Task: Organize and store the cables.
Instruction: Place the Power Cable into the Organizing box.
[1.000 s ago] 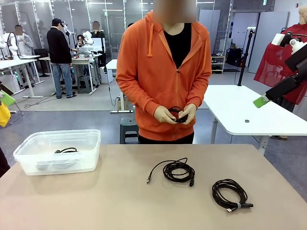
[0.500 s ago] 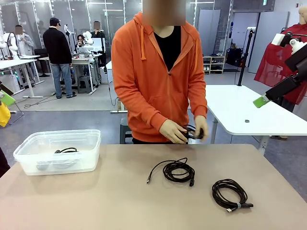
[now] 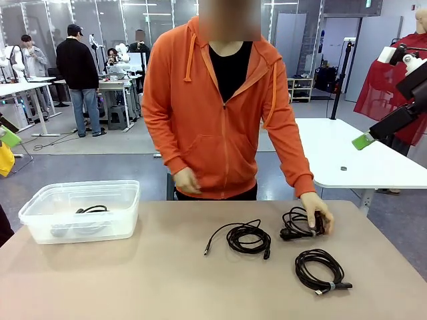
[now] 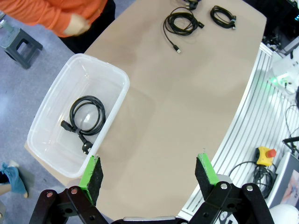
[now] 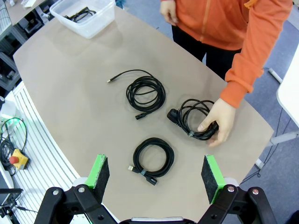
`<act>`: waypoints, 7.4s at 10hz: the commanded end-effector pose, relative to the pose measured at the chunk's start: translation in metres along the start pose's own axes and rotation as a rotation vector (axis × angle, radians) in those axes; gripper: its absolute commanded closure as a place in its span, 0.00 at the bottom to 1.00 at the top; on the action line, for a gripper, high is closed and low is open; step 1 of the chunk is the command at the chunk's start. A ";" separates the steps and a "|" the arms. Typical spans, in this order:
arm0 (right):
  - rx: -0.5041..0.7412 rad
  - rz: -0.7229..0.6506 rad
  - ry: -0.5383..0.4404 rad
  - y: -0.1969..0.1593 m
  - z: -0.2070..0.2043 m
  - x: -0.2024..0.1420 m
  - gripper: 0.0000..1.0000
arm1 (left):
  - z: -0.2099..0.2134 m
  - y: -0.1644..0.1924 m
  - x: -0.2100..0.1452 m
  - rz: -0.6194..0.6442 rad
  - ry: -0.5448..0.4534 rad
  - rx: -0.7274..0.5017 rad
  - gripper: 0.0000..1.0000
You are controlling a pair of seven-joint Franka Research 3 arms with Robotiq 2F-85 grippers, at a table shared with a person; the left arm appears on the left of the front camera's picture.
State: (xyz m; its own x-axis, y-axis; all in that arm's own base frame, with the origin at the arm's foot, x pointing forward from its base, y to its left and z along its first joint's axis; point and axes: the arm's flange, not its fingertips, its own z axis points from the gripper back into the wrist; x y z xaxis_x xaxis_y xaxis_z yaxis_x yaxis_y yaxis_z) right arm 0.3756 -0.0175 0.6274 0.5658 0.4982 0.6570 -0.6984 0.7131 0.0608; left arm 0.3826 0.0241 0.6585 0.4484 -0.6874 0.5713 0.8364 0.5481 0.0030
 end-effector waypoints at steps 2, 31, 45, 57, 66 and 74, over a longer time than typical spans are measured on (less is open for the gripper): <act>-0.003 -0.001 0.005 0.000 0.000 0.000 0.00 | 0.000 0.000 0.000 -0.007 -0.001 0.003 0.00; -0.005 0.106 0.184 -0.057 -0.058 0.048 0.00 | 0.000 0.000 0.000 -0.007 -0.001 0.003 0.00; 0.096 0.500 0.404 -0.112 -0.199 0.021 0.00 | 0.000 0.000 0.000 -0.007 -0.001 0.003 0.00; 0.173 0.750 0.583 -0.097 -0.292 -0.041 0.00 | 0.000 0.000 0.000 -0.007 -0.001 0.003 0.00; 0.107 0.742 0.603 -0.101 -0.340 -0.056 0.00 | 0.000 0.000 0.000 -0.007 -0.001 0.003 0.00; 0.081 0.716 0.623 -0.108 -0.361 -0.063 0.00 | 0.000 0.000 0.000 -0.007 -0.001 0.003 0.00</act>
State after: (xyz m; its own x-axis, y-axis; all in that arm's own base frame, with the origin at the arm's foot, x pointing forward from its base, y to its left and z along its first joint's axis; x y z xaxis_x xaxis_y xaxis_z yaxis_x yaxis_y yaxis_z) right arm 0.5695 0.0492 0.3094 0.0858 0.9951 0.0491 -0.9893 0.0909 -0.1139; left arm 0.3828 0.0243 0.6589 0.4484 -0.6872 0.5716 0.8362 0.5484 0.0034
